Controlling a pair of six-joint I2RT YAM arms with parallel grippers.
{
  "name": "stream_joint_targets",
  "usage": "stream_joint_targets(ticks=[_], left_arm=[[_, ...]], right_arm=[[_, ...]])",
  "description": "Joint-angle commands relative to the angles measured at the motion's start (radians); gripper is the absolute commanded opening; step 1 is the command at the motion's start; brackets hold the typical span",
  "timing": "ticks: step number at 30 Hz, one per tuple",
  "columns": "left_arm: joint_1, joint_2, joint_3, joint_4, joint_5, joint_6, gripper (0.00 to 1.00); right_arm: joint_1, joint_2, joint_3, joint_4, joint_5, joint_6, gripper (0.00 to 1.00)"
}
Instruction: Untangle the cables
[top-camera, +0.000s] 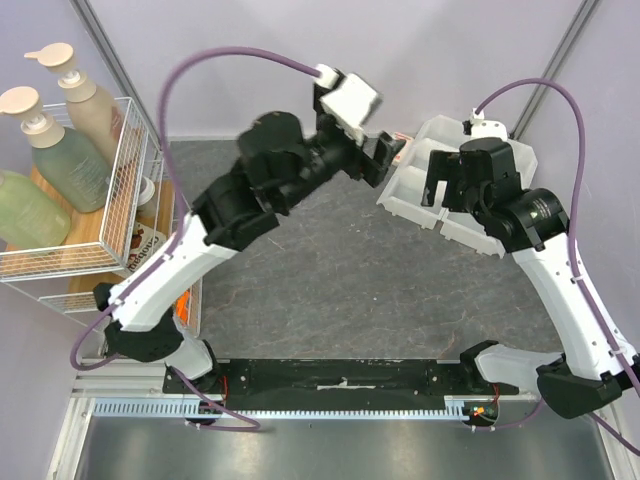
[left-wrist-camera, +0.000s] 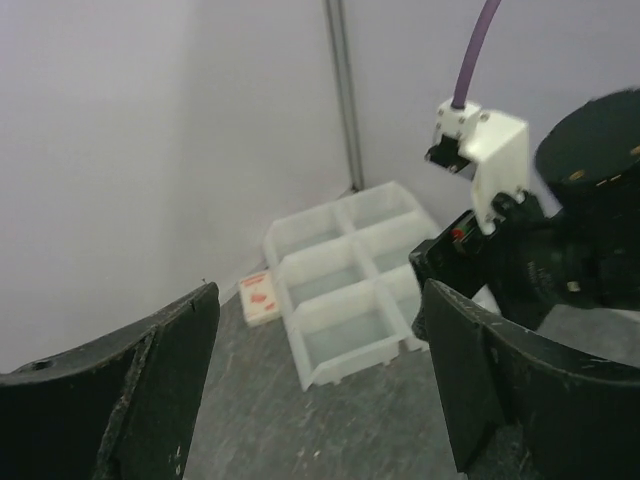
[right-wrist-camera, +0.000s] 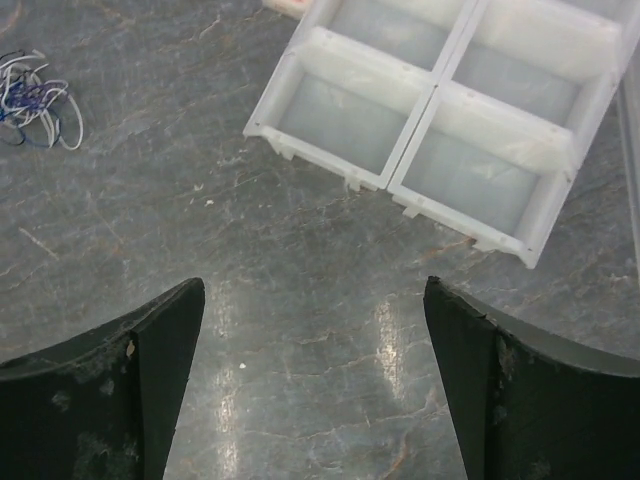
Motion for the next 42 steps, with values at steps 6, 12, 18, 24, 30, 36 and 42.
stream_joint_targets(ticks=[6,12,18,24,30,36,42], left_arm=[[-0.033,0.124,-0.205,-0.001,-0.498,0.237,0.91],[0.085,0.155,-0.402,0.004,-0.396,0.089,0.9],[0.165,0.34,-0.42,-0.004,-0.509,0.068,0.91],[0.258,0.532,-0.361,-0.093,-0.526,-0.006,0.92],[0.323,0.658,-0.298,-0.095,-0.638,-0.039,0.93],[0.386,0.747,-0.262,-0.059,-0.686,-0.018,0.9],[0.453,0.822,-0.241,0.066,-0.712,0.122,0.91]], right_arm=[[-0.002,-0.078,-0.029,0.002,-0.002,0.023,0.98],[-0.003,-0.193,-0.011,-0.006,0.105,-0.052,0.98],[-0.003,-0.245,0.006,-0.006,0.092,-0.103,0.98],[-0.003,-0.242,0.017,-0.024,0.09,-0.122,0.98],[-0.003,-0.211,0.025,-0.021,0.079,-0.12,0.98],[-0.003,-0.176,0.034,-0.024,0.035,-0.109,0.98],[-0.003,-0.156,0.019,-0.016,0.012,-0.106,0.98]])
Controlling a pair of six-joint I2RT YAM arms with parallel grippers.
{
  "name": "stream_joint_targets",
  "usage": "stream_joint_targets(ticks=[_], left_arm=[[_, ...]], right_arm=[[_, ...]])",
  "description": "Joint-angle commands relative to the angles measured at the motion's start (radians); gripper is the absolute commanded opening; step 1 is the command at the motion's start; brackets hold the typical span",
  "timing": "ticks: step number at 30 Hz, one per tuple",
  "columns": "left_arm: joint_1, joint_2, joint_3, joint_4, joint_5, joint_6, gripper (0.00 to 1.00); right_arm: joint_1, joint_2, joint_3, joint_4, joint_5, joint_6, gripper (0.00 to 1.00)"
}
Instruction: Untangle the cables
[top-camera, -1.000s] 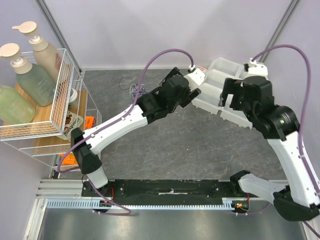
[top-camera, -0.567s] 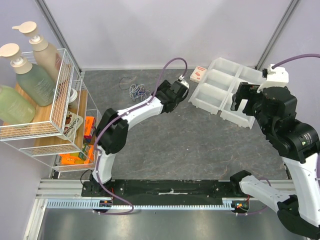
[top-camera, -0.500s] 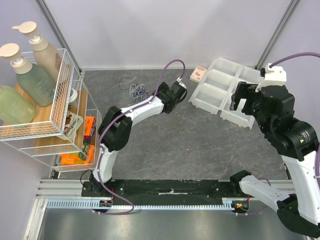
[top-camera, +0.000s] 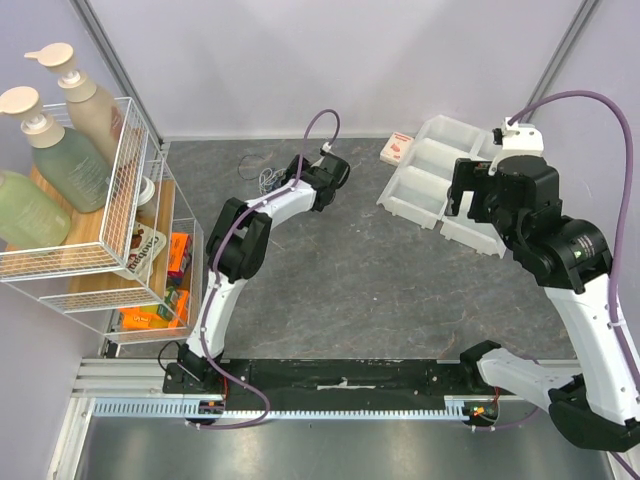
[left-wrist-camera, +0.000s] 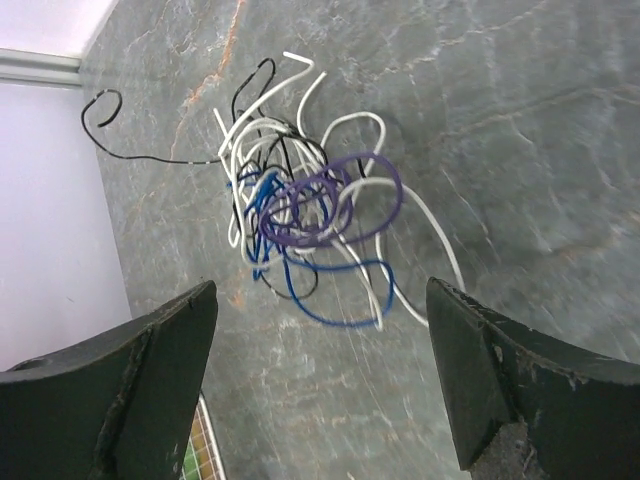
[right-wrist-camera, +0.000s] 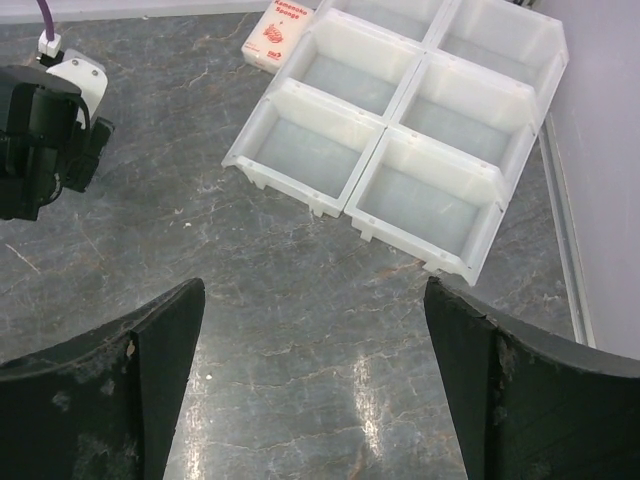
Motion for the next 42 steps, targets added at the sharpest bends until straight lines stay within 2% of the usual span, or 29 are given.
stream_joint_targets(ticks=[1,2,4,6,8,10,12,14,17,19,23,26,29,30,32,33,34,36,38,39,42], left_arm=[[0.045,0.067,0.043,0.131,-0.053,0.116,0.91],[0.05,0.083,0.062,0.131,-0.062,0.125,0.89],[0.056,0.084,0.065,0.128,-0.059,0.115,0.76],[0.054,0.064,0.054,0.107,-0.03,0.079,0.49],[0.047,0.034,0.054,0.042,0.043,0.023,0.28],[0.028,0.0,0.074,-0.071,0.175,-0.063,0.02],[0.019,-0.085,0.068,-0.204,0.398,-0.155,0.02],[0.02,-0.193,-0.021,-0.225,0.694,-0.261,0.02],[0.019,-0.366,-0.241,-0.179,1.139,-0.327,0.02],[0.014,-0.469,-0.395,-0.098,1.342,-0.385,0.02],[-0.035,-0.638,-0.604,0.004,1.59,-0.335,0.02],[-0.059,-0.729,-0.71,0.028,1.663,-0.283,0.02],[-0.059,-0.793,-0.789,0.062,1.682,-0.292,0.03],[-0.058,-0.808,-0.8,0.067,1.677,-0.296,0.03],[-0.058,-0.81,-0.805,0.06,1.673,-0.307,0.11],[-0.058,-0.809,-0.8,0.057,1.671,-0.315,0.19],[-0.058,-0.807,-0.794,0.056,1.671,-0.319,0.33],[-0.058,-0.812,-0.788,0.054,1.667,-0.326,0.49],[-0.059,-0.816,-0.779,0.065,1.661,-0.332,0.78],[-0.061,-0.816,-0.774,0.071,1.656,-0.339,0.88],[-0.061,-0.777,-0.754,0.103,1.6,-0.373,0.94]], right_arm=[[-0.003,0.01,0.026,-0.001,-0.032,-0.002,0.98],[-0.003,0.014,0.024,0.0,-0.04,0.0,0.98],[-0.003,0.022,0.021,0.003,-0.057,0.003,0.98],[-0.003,0.027,0.006,0.008,-0.066,0.003,0.98],[-0.003,0.031,-0.014,0.011,-0.073,0.009,0.98],[-0.003,0.048,-0.029,0.009,-0.09,0.012,0.98],[-0.003,0.073,-0.039,0.008,-0.11,0.014,0.98],[-0.003,0.111,-0.045,0.0,-0.112,0.029,0.98],[-0.034,0.165,-0.066,-0.014,-0.162,0.061,0.98],[-0.077,0.201,-0.112,-0.011,-0.257,0.064,0.98],[-0.144,0.289,-0.238,0.051,-0.398,0.08,0.98],[-0.155,0.352,-0.339,0.149,-0.567,0.081,0.98],[-0.149,0.393,-0.434,0.273,-0.779,0.089,0.98],[-0.134,0.404,-0.456,0.304,-0.808,0.087,0.98],[-0.103,0.432,-0.471,0.296,-0.811,0.063,0.98],[-0.088,0.438,-0.473,0.281,-0.79,0.045,0.97],[-0.071,0.439,-0.477,0.275,-0.758,0.031,0.96],[-0.065,0.424,-0.497,0.272,-0.727,0.009,0.95],[-0.065,0.416,-0.519,0.27,-0.716,-0.009,0.94],[-0.065,0.424,-0.526,0.263,-0.716,-0.017,0.94],[-0.065,0.488,-0.513,0.175,-0.699,-0.048,0.89]])
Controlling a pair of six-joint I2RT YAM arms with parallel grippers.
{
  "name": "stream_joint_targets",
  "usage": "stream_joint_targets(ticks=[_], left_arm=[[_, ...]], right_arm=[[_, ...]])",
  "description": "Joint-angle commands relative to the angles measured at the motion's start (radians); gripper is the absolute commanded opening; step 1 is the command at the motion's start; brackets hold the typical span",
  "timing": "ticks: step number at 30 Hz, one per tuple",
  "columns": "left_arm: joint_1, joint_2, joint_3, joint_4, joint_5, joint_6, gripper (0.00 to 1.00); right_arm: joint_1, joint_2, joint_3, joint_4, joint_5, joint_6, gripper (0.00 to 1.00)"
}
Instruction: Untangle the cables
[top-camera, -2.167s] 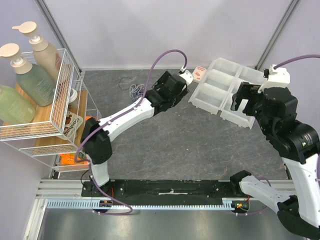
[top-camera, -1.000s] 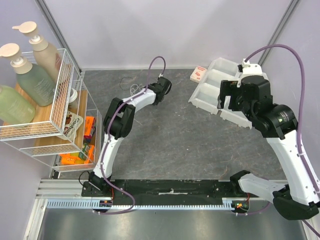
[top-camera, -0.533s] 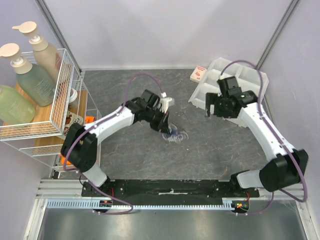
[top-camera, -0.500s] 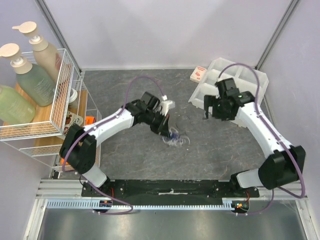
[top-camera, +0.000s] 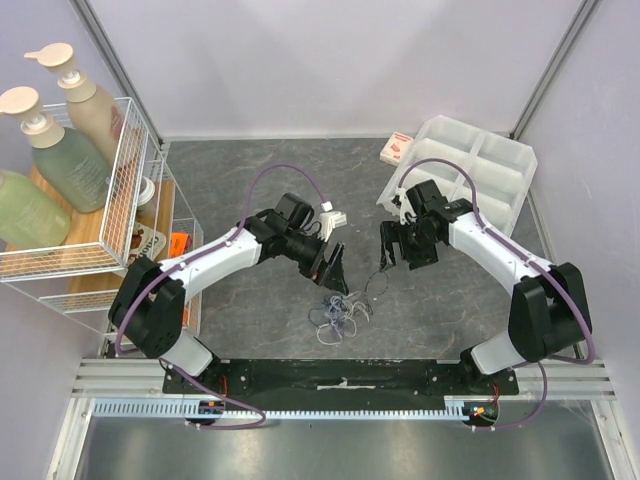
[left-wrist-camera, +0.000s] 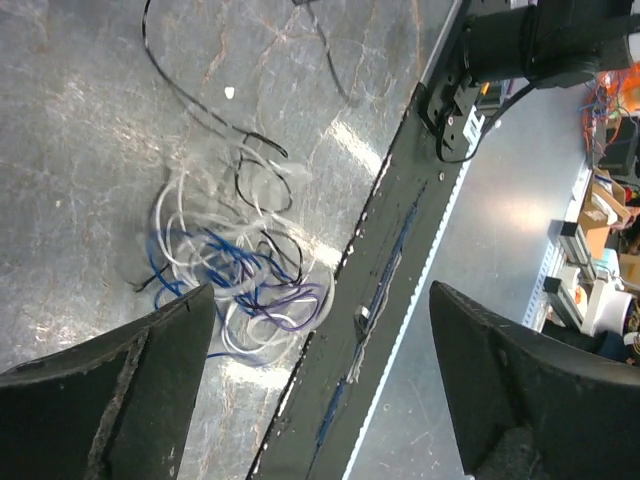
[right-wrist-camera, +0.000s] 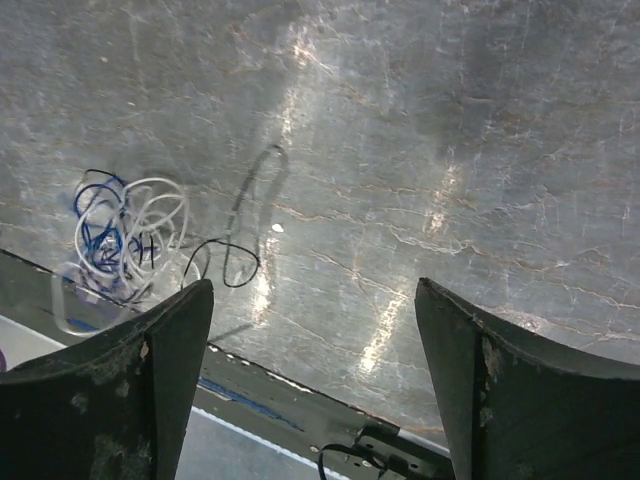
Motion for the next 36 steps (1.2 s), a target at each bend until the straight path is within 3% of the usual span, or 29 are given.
stream_joint_targets(ticks=[1,4,12,17,20,22,24,31,36], left_arm=[[-0.002,0.034,0.06,0.075,-0.064,-0.063,0.94],[-0.006,0.146,0.132,0.049,-0.129,-0.089,0.86],[-0.123,0.306,0.22,-0.008,-0.218,-0.079,0.89],[-0.166,0.32,0.2,0.001,-0.272,-0.106,0.68],[-0.174,0.327,0.174,0.017,-0.325,-0.122,0.63],[-0.172,0.335,0.166,0.015,-0.365,-0.123,0.6],[-0.172,0.349,0.166,0.001,-0.414,-0.123,0.58],[-0.172,0.398,0.185,-0.022,-0.407,-0.094,0.6],[-0.172,0.416,0.163,-0.002,-0.382,-0.09,0.55]], right_arm=[[-0.005,0.053,-0.005,-0.079,0.017,-0.063,0.87],[-0.005,0.045,-0.032,-0.076,0.055,-0.07,0.86],[0.001,0.125,-0.075,0.034,-0.061,-0.085,0.84],[0.0,0.136,-0.063,0.108,-0.128,-0.083,0.82],[0.001,0.186,-0.068,0.168,-0.185,-0.074,0.66],[0.001,0.212,-0.037,0.154,-0.194,-0.076,0.4],[0.001,0.188,-0.013,0.137,-0.219,-0.08,0.0],[-0.002,-0.158,0.137,0.099,-0.08,0.026,0.0],[-0.001,-0.326,0.325,0.025,0.127,0.075,0.0]])
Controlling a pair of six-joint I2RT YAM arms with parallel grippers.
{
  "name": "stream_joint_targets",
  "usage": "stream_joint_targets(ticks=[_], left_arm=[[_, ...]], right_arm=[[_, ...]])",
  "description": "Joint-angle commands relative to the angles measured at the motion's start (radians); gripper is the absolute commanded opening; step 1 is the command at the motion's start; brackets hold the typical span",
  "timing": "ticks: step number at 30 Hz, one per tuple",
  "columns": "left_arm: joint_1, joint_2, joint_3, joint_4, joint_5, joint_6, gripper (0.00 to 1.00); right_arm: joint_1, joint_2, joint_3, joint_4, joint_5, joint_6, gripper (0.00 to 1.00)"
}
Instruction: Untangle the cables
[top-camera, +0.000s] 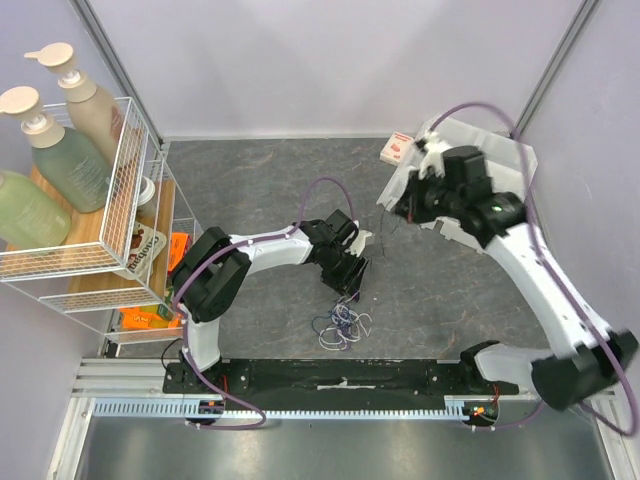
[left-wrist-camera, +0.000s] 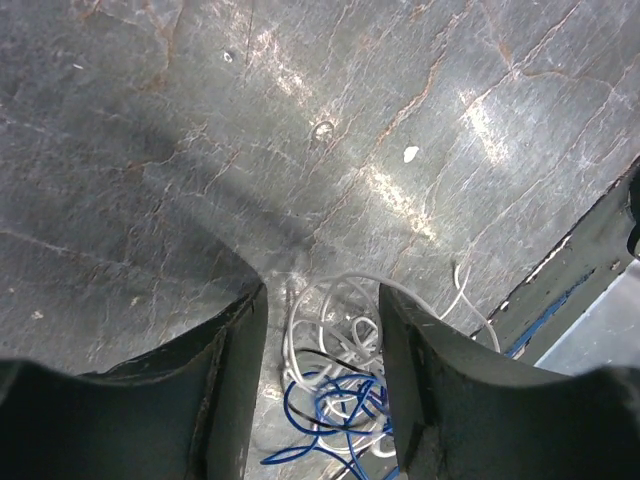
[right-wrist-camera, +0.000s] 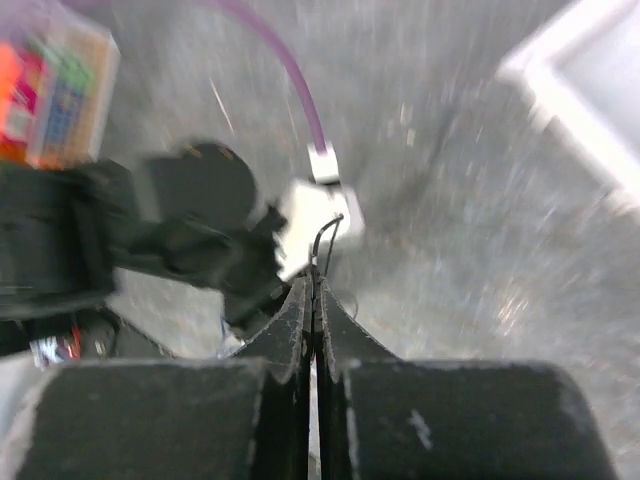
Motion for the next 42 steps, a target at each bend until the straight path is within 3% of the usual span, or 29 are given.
stream_joint_targets(ticks=[1,9,16,20,24,27,30,34,36,39,42], left_arm=[[-0.003,0.054,-0.022,0.017,-0.003,0.002,0.51],[-0.003,0.039,-0.067,0.026,-0.04,-0.001,0.32],[-0.003,0.013,-0.09,0.045,-0.072,-0.019,0.29],[-0.002,0.005,-0.096,0.043,-0.089,-0.019,0.27],[0.01,-0.061,-0.082,0.039,-0.08,-0.01,0.27],[0.02,-0.208,-0.088,0.097,-0.074,0.016,0.24],[0.017,-0.386,-0.099,0.199,-0.049,0.056,0.28],[0.02,-0.509,-0.096,0.27,-0.109,0.073,0.38],[0.018,-0.543,-0.096,0.286,-0.14,0.07,0.53],[0.018,-0.582,-0.127,0.391,-0.113,0.067,0.89],[-0.035,-0.581,-0.15,0.547,-0.084,0.154,0.94]], right_arm=[[-0.003,-0.164,0.185,-0.044,0.196,0.079,0.0],[-0.003,-0.298,0.449,0.131,0.411,0.132,0.0],[-0.003,-0.19,0.831,0.139,0.556,0.061,0.0],[-0.003,-0.122,1.001,0.159,0.524,0.044,0.0],[-0.003,-0.139,0.928,0.176,0.481,0.07,0.0],[-0.004,-0.183,0.797,0.2,0.435,0.101,0.0],[-0.004,-0.197,0.7,0.222,0.35,0.153,0.0],[-0.003,-0.18,0.679,0.25,0.232,0.168,0.0],[-0.003,-0.179,0.673,0.254,0.227,0.174,0.0],[-0.003,-0.183,0.66,0.272,0.189,0.177,0.0],[-0.003,-0.191,0.637,0.321,0.134,0.194,0.0]])
